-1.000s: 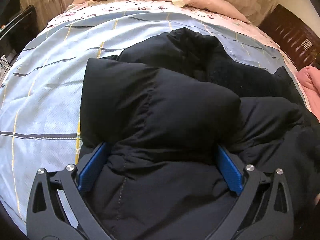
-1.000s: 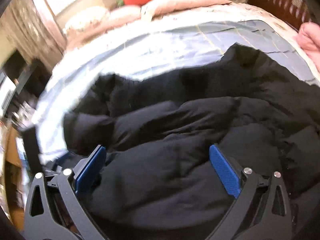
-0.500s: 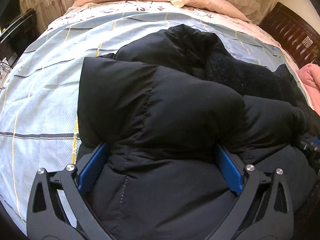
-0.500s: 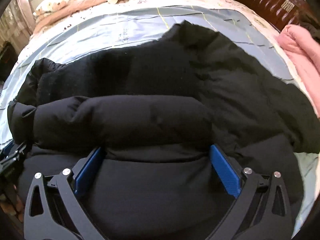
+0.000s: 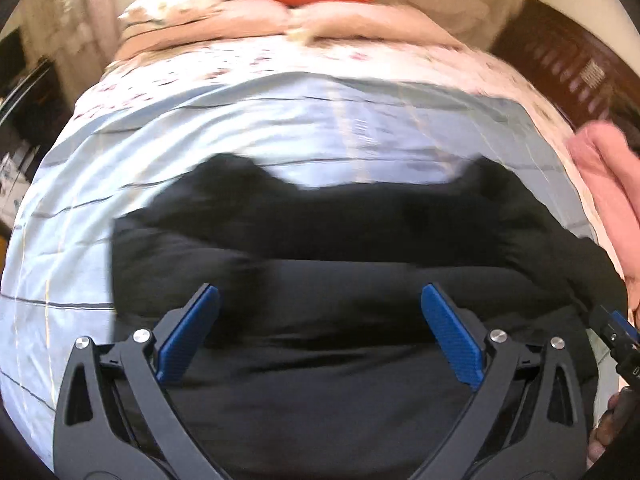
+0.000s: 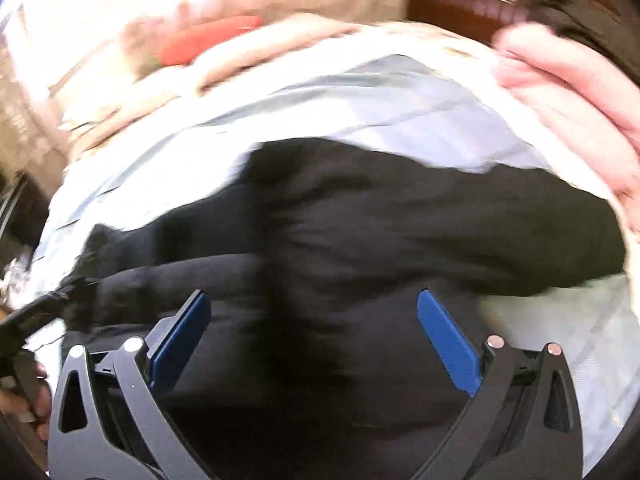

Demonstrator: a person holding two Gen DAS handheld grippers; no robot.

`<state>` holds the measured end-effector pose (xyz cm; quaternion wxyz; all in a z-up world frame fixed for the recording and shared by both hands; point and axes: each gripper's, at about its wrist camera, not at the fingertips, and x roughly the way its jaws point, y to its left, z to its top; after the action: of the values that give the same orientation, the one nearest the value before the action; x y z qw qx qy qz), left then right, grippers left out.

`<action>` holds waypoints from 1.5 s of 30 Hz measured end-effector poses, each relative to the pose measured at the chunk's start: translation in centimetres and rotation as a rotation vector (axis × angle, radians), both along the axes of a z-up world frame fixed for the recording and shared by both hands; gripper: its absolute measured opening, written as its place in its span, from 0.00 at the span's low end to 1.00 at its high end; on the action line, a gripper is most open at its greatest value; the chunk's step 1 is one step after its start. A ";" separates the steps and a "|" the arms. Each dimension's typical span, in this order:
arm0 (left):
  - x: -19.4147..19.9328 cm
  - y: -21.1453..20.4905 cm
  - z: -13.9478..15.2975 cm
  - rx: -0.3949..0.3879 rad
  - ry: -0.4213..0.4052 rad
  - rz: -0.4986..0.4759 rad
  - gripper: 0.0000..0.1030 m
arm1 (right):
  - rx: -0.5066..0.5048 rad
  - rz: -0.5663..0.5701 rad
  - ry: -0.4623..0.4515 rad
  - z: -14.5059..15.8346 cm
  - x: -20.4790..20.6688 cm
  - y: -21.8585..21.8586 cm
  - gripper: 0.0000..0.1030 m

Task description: Fold large clothes

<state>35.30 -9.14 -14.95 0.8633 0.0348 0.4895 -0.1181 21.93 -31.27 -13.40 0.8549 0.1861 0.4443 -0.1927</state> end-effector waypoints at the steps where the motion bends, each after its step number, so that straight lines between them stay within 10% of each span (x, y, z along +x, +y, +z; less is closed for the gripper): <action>1: -0.3 -2.6 -0.7 0.017 0.031 -0.023 0.98 | 0.006 -0.046 0.021 -0.2 -1.0 -2.4 0.99; 5: -0.4 -7.2 -7.0 0.132 0.229 0.013 0.98 | -0.005 -0.221 0.080 -0.5 -5.5 -11.1 0.99; 17: -1.3 -8.2 -9.4 0.213 0.126 0.066 0.98 | -0.082 -0.289 0.159 -3.9 -10.3 -22.2 0.99; 33: -2.9 -9.0 -9.8 0.266 0.045 0.118 0.98 | 0.194 -0.471 0.032 -11.1 -12.1 -32.1 0.98; 39: -3.3 -9.3 -9.8 0.273 0.035 0.121 0.98 | 0.016 -0.323 0.065 -9.7 -7.8 -30.5 0.29; 45: -3.4 -9.1 -9.8 0.268 0.033 0.120 0.98 | -0.088 -0.270 0.093 -5.8 -5.6 -28.3 0.14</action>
<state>31.94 -18.23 -24.73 0.8483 0.1185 0.5161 -0.0005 16.37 -59.54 -19.19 0.8070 0.1975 0.4454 -0.3338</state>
